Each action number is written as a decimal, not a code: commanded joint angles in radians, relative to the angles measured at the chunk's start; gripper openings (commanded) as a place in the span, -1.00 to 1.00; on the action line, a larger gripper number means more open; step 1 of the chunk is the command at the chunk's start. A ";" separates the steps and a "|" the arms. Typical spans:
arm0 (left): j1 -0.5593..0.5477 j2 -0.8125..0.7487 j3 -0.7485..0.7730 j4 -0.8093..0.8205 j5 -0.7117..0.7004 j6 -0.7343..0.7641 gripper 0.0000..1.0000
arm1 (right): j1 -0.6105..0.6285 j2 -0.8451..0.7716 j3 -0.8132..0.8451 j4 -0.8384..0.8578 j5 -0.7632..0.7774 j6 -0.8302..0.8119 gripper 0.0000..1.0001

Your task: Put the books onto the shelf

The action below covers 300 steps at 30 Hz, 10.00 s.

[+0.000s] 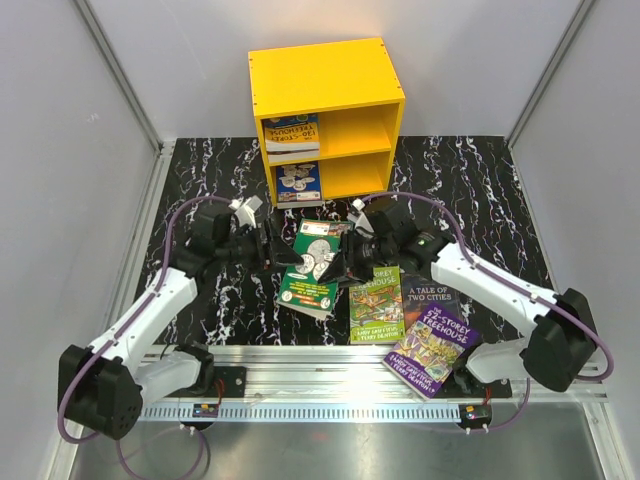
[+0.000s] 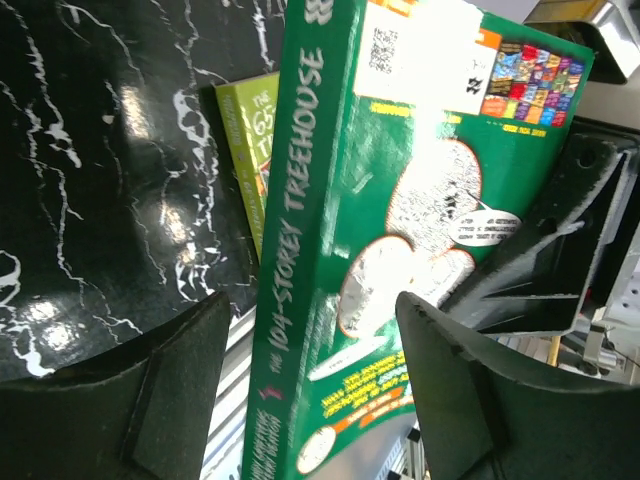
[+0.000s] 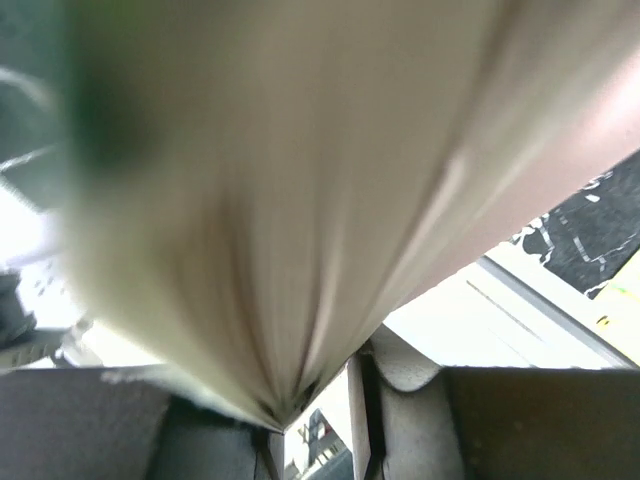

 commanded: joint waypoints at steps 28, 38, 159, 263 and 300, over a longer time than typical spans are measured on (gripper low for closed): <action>-0.255 -0.145 0.257 -0.385 -0.297 0.009 -1.00 | -0.089 -0.083 0.140 -0.196 0.170 -0.130 0.99; -0.361 -0.004 0.442 -0.614 -0.727 0.104 -1.00 | -0.099 -0.065 0.285 -0.401 0.231 -0.112 1.00; -0.344 0.007 0.213 0.337 -0.550 -0.520 -1.00 | -0.347 -0.404 -0.308 0.314 -0.208 0.494 0.19; -0.268 -0.638 0.053 -0.789 -0.735 -0.334 0.79 | -0.312 0.858 0.410 0.753 -0.040 0.384 1.00; -0.571 0.533 0.148 0.231 -0.389 -0.285 0.72 | -0.590 -0.172 -0.459 -0.212 0.069 -0.222 0.99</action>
